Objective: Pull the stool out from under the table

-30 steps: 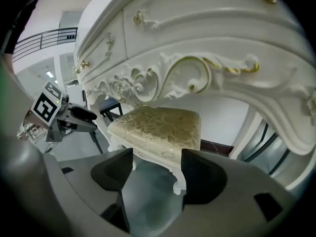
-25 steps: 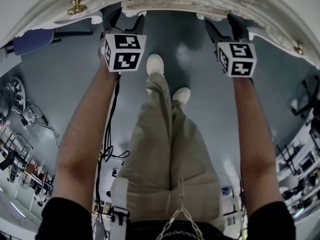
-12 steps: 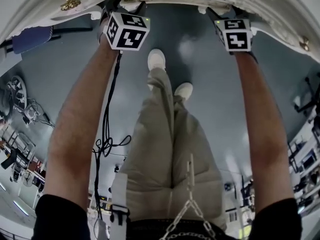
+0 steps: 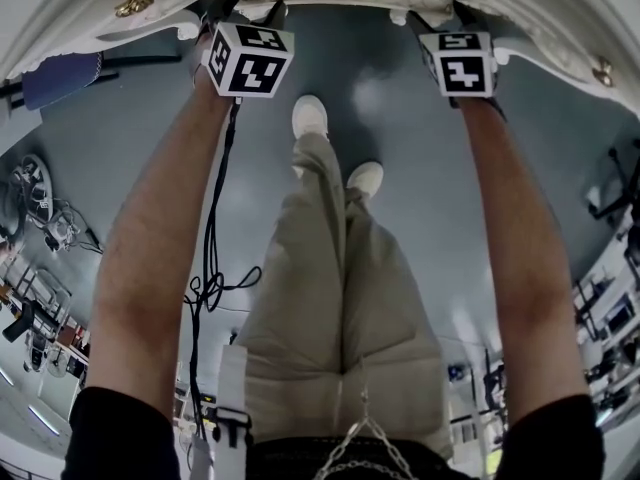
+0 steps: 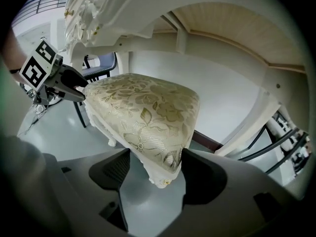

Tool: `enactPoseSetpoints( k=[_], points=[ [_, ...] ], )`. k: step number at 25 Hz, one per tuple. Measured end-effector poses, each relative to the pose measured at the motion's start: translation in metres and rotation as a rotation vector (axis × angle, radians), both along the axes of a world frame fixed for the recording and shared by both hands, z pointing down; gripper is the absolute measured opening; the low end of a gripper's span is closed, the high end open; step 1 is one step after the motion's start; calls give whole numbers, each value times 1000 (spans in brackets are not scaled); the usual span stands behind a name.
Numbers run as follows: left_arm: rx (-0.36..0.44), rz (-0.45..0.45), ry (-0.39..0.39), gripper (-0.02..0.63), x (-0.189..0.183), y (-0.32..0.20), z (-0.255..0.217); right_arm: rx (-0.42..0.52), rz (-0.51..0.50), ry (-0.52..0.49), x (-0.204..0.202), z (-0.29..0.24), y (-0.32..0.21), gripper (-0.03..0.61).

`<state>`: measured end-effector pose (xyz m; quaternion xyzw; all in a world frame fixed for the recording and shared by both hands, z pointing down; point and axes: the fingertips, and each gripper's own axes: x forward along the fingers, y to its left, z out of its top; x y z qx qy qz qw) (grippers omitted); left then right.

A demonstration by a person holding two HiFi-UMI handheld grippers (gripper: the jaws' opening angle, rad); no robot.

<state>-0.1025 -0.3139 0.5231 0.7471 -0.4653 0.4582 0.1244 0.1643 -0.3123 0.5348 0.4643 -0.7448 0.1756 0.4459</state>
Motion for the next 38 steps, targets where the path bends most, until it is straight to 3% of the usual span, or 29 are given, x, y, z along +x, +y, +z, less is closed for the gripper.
enactPoseSetpoints(
  k=[12,15,17,20,26,31,38],
  points=[
    [-5,27,-10,235,2,38,1,-24,29,0,2,0,49,318],
    [-3,50,-57,236,-4,46,-1,-37,18,-3,4,1,60,314],
    [2,17,-109,259,-21,47,-1,-52,21,-19,3,1,63,316],
    [-49,-29,-135,281,-45,47,12,-64,26,-45,1,0,59,317],
    [-154,91,-146,281,-28,41,30,-92,0,-19,-2,1,55,316],
    [-155,58,-183,281,-27,45,36,-85,2,-3,-4,7,58,314],
    [-178,-1,-169,279,-23,73,34,-86,-29,23,1,3,67,307]
  ],
)
